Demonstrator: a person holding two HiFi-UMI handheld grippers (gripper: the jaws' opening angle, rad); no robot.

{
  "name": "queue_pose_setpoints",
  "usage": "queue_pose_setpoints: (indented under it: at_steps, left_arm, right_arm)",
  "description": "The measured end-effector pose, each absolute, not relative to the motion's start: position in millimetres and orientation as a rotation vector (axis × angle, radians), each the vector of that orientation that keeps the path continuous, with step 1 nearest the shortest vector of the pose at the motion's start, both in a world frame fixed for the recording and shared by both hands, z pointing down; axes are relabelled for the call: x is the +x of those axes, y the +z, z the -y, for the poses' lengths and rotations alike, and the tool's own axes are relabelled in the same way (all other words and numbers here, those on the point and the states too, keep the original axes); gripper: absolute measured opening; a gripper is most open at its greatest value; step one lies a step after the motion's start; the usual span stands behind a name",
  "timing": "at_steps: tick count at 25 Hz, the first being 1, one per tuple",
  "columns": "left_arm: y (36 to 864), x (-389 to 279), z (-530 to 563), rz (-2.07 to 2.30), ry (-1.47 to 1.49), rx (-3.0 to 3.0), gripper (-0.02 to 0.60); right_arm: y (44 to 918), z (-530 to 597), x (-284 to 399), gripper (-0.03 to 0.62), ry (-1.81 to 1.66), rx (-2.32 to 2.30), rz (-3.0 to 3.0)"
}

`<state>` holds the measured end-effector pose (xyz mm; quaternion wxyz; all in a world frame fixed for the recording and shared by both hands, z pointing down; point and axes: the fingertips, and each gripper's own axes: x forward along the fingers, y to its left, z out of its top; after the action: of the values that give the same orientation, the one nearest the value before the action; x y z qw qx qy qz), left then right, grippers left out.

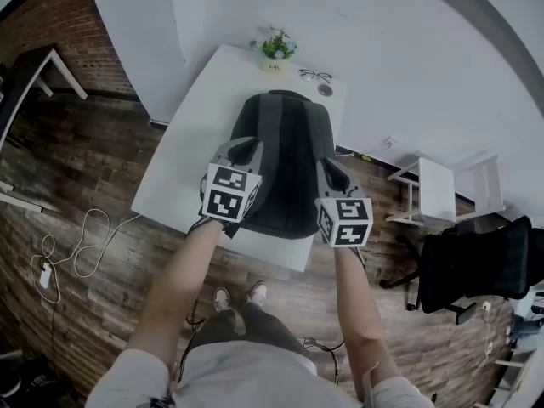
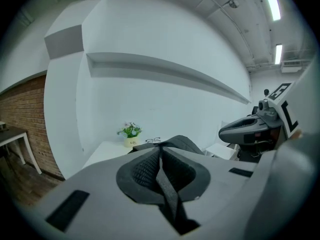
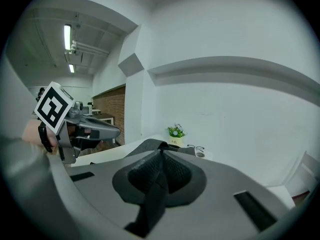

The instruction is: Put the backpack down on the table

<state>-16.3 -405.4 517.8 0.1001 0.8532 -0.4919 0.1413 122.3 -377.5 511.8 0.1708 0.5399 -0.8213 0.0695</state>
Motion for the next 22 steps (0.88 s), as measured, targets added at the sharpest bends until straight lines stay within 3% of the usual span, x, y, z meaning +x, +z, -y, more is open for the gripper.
queue_pose_setpoints:
  at_steps: [2,22]
  left_arm:
    - [513,-21,401,1.466,0.406,2.513,0.018]
    - [383,-42,303,1.467,0.023,2.708,0.017]
  right_arm:
    - [507,371,123,0.048,0.199,1.548,2.325]
    - [400,281,94,0.040,0.024,1.655,2.422]
